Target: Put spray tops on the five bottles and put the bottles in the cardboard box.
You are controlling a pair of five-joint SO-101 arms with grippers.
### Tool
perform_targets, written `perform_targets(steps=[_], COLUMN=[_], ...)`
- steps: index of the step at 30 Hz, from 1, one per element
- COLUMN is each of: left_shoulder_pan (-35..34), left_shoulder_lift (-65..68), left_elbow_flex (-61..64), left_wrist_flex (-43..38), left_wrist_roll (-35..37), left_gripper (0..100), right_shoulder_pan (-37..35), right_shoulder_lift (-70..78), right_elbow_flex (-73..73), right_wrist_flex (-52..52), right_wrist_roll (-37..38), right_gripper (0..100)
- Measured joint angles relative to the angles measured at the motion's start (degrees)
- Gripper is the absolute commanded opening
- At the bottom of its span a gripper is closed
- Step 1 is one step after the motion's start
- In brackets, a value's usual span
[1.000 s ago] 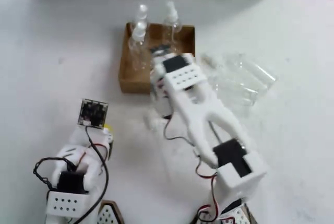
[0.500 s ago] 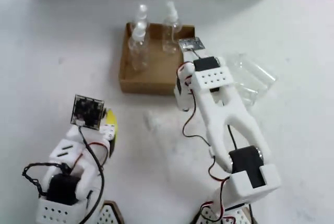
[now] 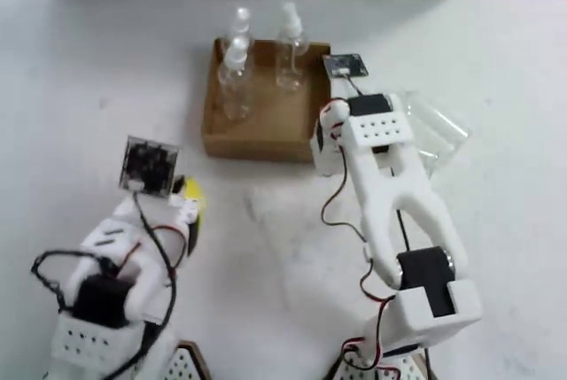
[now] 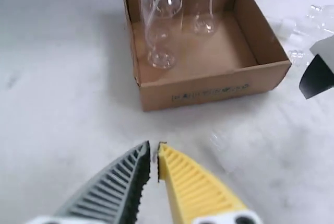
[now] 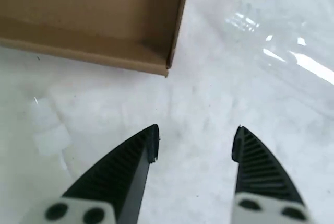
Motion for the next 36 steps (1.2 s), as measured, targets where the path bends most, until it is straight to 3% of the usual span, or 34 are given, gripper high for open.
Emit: perform_targets(steps=[4,10,24,36], left_shoulder_pan=[4.3,9.7,12.0,12.0], left_shoulder_lift=[9.9,24.5,60.8,78.1], left_elbow_flex=[-4.5,-10.8,-27.5,-39.4], left_wrist_flex=[0.0,0.0,0.0,0.0], left_wrist_roll=[6.3,12.1,21.4,27.5], left_gripper=[7,21,22,22], right_shoulder_pan=[-0.4,2.3,13.6,15.2], right_shoulder_lift=[0.0,0.0,6.7,6.7], right_elbow_flex=[0.0,0.0,2.2,2.2], right_wrist_flex=[-0.1,-0.3,-7.5,-7.5], right_wrist_roll=[0.0,0.4,7.6,7.9], right_gripper=[20.5,20.5,20.5,20.5])
